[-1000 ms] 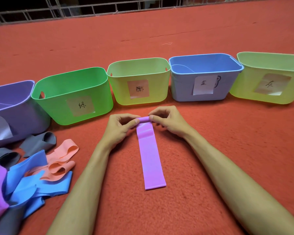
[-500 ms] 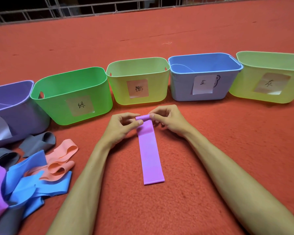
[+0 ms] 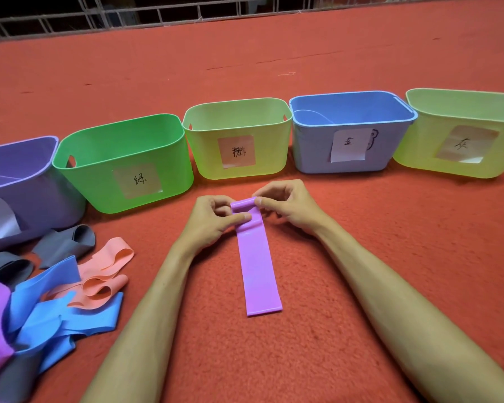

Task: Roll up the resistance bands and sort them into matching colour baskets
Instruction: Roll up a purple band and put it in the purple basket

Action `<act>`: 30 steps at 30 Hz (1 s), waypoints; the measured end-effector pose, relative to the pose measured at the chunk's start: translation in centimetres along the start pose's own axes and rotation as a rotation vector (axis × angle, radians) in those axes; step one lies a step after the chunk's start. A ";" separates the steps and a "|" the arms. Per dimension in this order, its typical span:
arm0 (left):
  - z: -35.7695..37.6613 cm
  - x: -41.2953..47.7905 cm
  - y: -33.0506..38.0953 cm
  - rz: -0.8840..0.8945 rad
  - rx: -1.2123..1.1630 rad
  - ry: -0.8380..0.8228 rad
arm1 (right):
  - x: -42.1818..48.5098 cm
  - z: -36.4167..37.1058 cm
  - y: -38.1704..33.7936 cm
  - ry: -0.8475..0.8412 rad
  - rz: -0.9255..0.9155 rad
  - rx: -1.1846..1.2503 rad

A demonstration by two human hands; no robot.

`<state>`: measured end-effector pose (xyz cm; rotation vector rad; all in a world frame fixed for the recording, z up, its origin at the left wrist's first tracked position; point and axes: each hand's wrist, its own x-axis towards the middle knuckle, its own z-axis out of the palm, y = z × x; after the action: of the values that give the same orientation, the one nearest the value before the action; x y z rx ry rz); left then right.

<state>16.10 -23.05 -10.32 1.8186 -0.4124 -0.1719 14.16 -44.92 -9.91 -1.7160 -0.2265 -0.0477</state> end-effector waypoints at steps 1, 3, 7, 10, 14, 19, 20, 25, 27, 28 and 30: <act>0.0 0.0 0.0 0.005 -0.003 0.001 | 0.0 0.0 0.0 -0.002 0.003 0.007; -0.1 -0.1 0.0 0.017 -0.015 -0.001 | -0.1 0.0 0.0 0.000 0.001 0.021; -0.1 -0.1 0.1 0.025 -0.066 0.014 | -0.2 0.0 -0.1 -0.002 -0.014 0.035; -0.1 -0.1 0.1 0.034 -0.067 0.033 | -0.3 0.0 -0.3 -0.012 -0.023 0.042; -0.4 0.0 -0.1 0.051 -0.042 0.015 | -0.3 0.0 -0.3 -0.024 -0.052 0.012; -0.5 -0.2 0.0 0.091 -0.068 0.000 | -0.3 0.0 -0.4 -0.030 -0.056 -0.005; -0.6 -0.2 0.0 0.095 -0.087 0.004 | -0.3 0.0 -0.4 -0.031 -0.045 -0.006; -0.7 -0.1 -0.3 0.101 -0.157 0.054 | -0.1 0.2 -0.5 -0.021 0.018 -0.023; -0.7 -0.1 -0.4 0.108 -0.153 0.054 | -0.1 0.3 -0.5 -0.027 0.008 -0.030; -0.6 -0.1 -0.4 0.111 -0.150 0.054 | -0.2 0.4 -0.5 -0.030 0.003 -0.030; -0.5 -0.1 -0.3 0.117 -0.149 0.057 | -0.3 0.4 -0.5 -0.028 -0.003 -0.025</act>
<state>16.23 -22.47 -10.43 1.6447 -0.4528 -0.0681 13.79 -44.50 -9.50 -1.7422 -0.2504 -0.0285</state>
